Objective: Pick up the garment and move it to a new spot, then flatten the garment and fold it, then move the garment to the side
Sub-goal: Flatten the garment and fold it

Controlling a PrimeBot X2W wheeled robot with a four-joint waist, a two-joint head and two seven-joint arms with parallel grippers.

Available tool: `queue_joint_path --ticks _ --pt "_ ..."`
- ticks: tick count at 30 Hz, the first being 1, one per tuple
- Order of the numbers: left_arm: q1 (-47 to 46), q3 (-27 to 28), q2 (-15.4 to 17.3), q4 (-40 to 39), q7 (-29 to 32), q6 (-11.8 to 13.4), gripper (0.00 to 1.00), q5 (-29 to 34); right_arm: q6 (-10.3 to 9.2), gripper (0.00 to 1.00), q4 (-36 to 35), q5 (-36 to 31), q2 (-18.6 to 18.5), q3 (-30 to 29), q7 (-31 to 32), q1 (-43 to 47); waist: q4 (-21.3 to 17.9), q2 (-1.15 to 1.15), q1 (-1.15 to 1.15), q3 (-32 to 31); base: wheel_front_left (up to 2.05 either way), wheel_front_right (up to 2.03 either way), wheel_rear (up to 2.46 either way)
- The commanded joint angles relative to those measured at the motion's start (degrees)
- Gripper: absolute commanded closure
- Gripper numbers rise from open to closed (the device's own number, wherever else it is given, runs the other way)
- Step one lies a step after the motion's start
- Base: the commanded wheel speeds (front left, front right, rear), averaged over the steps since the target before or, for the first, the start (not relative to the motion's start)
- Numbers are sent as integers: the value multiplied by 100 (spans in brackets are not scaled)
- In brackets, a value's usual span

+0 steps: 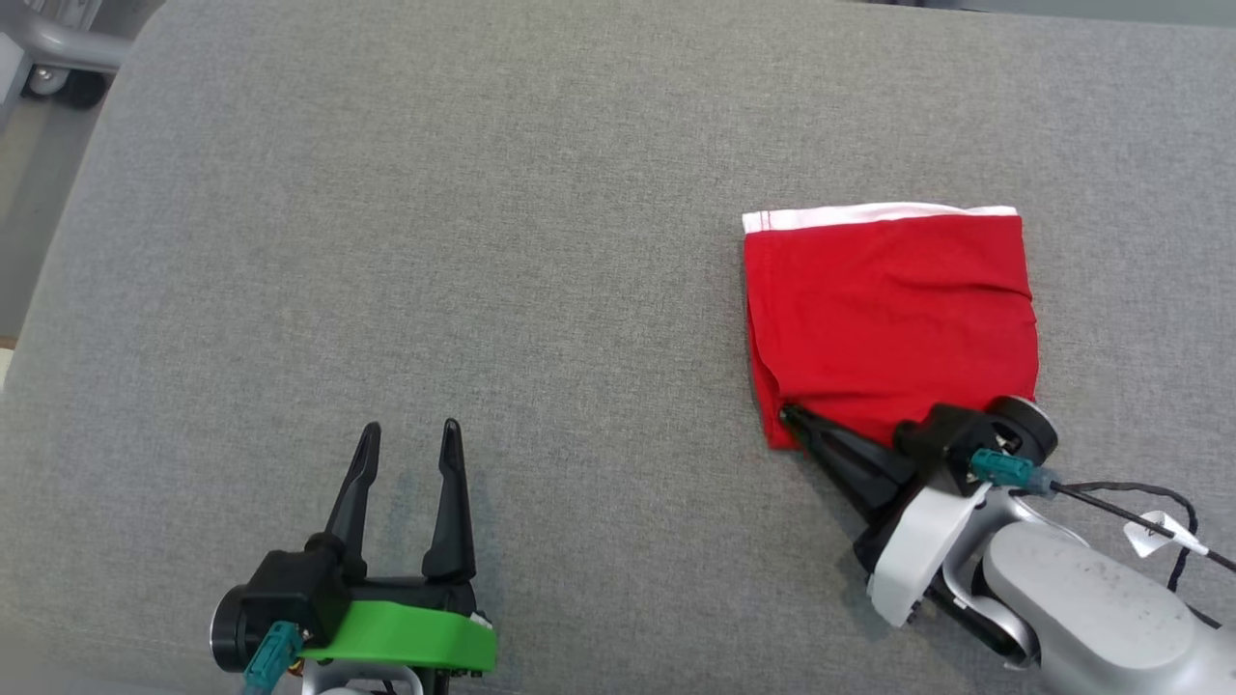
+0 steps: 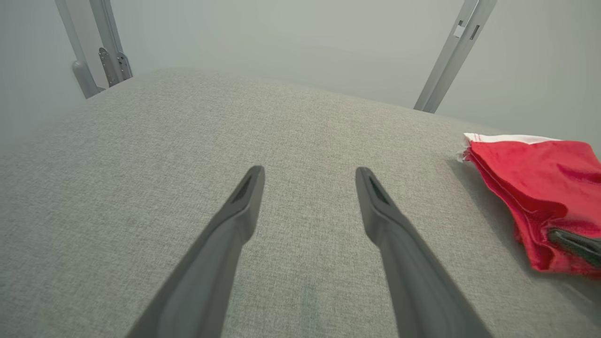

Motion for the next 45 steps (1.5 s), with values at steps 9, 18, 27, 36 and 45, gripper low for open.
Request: queue_joint_path --ticks 9,18,27,36,45 --pt "220 84 12 66 -16 14 0 -70 -5 100 209 171 307 322 -13 274 -28 0 0 -370 0 0 0" --pt "602 383 13 38 -16 5 0 -50 -5 100 -415 20 400 -256 -13 897 -458 0 0 -1011 0 0 0" --pt "997 786 13 1 -16 -79 0 82 -5 0 -1292 -622 624 -2517 -13 2359 -917 0 0 -1619 0 0 0" --pt "1211 1026 13 39 -16 -201 0 176 -5 0 -1495 -1250 976 -4345 -13 3584 -1067 0 0 -1868 0 0 0" --pt "1248 1080 13 90 -16 -321 0 241 -5 0 -1429 -1324 1170 -4737 -13 3751 -1007 0 0 -1838 0 0 0"
